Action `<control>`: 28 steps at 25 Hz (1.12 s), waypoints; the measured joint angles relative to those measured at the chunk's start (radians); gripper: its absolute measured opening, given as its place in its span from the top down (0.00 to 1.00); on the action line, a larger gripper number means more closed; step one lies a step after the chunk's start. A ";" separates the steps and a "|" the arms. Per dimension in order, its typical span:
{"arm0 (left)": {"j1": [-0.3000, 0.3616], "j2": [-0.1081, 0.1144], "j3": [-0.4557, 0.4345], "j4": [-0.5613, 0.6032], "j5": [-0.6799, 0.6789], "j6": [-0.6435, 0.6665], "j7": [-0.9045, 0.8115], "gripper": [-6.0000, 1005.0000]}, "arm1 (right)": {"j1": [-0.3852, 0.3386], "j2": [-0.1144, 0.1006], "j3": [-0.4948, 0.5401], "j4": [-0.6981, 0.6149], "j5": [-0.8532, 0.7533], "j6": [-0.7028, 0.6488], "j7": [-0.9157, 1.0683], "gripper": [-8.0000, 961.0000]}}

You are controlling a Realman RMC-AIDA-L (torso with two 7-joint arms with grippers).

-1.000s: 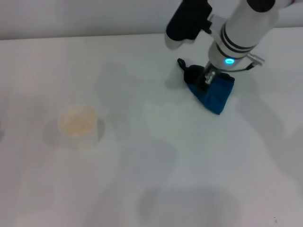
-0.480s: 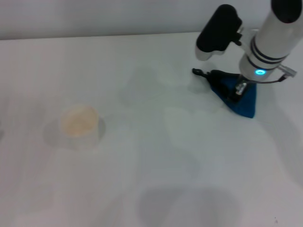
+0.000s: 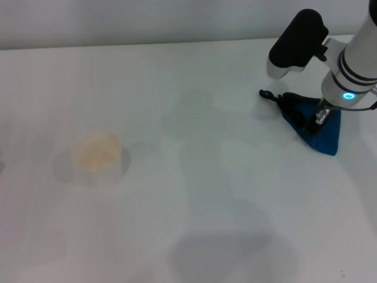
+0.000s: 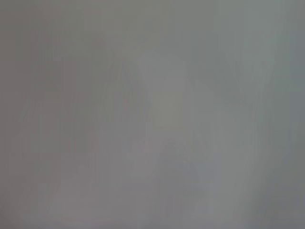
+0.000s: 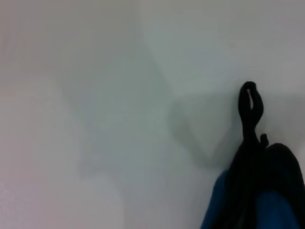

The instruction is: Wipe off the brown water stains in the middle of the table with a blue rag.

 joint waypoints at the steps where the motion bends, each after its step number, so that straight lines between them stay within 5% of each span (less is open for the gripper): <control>1: 0.000 0.000 0.000 0.000 0.000 0.000 0.000 0.13 | -0.005 0.001 0.000 -0.007 0.002 0.000 -0.006 0.93; 16: 0.000 0.000 0.004 0.001 0.000 0.000 0.002 0.13 | -0.021 0.002 0.050 -0.063 0.078 0.066 -0.052 0.92; 28: -0.001 0.000 0.004 0.005 0.000 0.000 0.002 0.13 | -0.023 0.000 0.091 -0.075 0.088 0.086 -0.081 0.67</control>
